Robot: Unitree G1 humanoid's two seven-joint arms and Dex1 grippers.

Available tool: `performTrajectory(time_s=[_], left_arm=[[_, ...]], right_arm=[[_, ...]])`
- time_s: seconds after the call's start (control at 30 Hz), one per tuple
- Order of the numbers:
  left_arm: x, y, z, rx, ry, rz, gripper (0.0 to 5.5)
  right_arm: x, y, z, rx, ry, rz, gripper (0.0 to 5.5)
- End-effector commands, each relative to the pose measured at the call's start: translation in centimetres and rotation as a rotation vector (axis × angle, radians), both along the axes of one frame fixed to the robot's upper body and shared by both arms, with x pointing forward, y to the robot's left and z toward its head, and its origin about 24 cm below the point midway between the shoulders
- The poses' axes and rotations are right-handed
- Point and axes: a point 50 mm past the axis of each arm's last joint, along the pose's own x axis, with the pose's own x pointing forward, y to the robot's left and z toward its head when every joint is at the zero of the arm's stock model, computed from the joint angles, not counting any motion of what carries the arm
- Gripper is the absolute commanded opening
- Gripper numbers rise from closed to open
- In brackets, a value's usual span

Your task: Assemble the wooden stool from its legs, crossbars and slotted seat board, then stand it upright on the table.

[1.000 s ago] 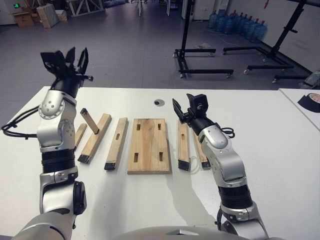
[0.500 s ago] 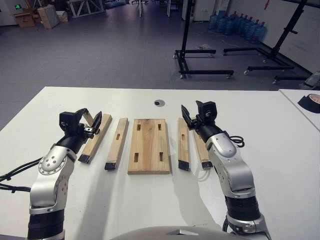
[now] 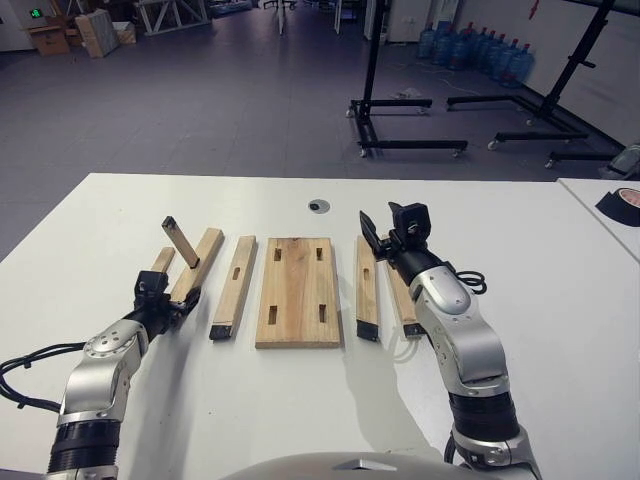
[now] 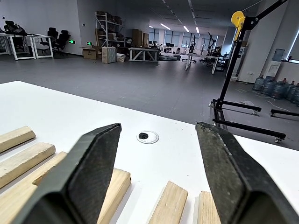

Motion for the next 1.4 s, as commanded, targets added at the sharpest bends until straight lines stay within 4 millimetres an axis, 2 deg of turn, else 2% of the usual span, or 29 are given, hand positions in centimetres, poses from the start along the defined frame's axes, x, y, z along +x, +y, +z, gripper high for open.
performTrajectory(time_s=[0.03, 0.23, 0.33, 0.6, 0.73, 0.83, 0.93, 1.0, 1.07, 1.17, 1.23, 1.33, 1.4], left_arm=[[0.5, 0.3, -0.4, 0.029, 0.031, 0.018, 3.79], [0.1, -0.1, -2.4, 0.016, 0.146, -0.002, 3.79], [-0.4, -0.1, -2.9, 0.045, 0.173, -0.015, 3.33], [-0.5, -0.2, -3.0, 0.073, 0.154, -0.008, 2.03], [-0.3, -0.1, -2.9, 0.089, 0.123, 0.007, 2.02], [0.5, -0.3, -1.7, 0.070, 0.005, 0.041, 2.02], [1.7, -0.8, 0.8, -0.036, -0.184, 0.073, 2.02], [2.1, -1.8, 2.6, -0.130, -0.303, 0.010, 2.02], [1.9, -3.5, 4.1, -0.278, -0.373, -0.115, 2.02], [0.4, -6.6, 5.3, -0.535, -0.358, -0.371, 2.02], [-1.2, -8.2, 6.1, -0.754, -0.324, -0.527, 2.02], [-3.0, -8.9, 6.8, -0.925, -0.277, -0.675, 2.02], [-3.9, -9.1, 7.3, -1.001, -0.244, -0.769, 2.02]], right_arm=[[0.0, 0.4, 0.5, 0.011, -0.007, 0.011, 2.92], [0.2, 0.7, 1.0, 0.009, -0.018, 0.007, 2.92], [0.2, 0.8, 1.4, 0.016, -0.025, 0.011, 2.92], [0.2, 0.9, 1.5, -0.001, -0.032, 0.018, 2.92], [0.2, 1.0, 1.4, -0.008, -0.033, 0.019, 2.92], [0.2, 1.0, 1.3, -0.009, -0.035, 0.017, 2.92], [0.3, 0.7, 1.5, -0.002, -0.047, 0.015, 2.92], [0.5, 0.2, 2.0, 0.055, -0.058, 0.022, 2.92], [0.5, -0.5, 2.7, 0.204, -0.054, 0.095, 2.92], [-0.8, -0.7, 3.1, 0.499, 0.024, 0.369, 2.92], [-2.7, -0.7, 3.3, 0.676, 0.070, 0.625, 2.92], [-4.7, -1.1, 3.7, 0.884, 0.101, 0.848, 2.92], [-5.1, -1.1, 3.6, 0.954, 0.130, 0.897, 3.30]])
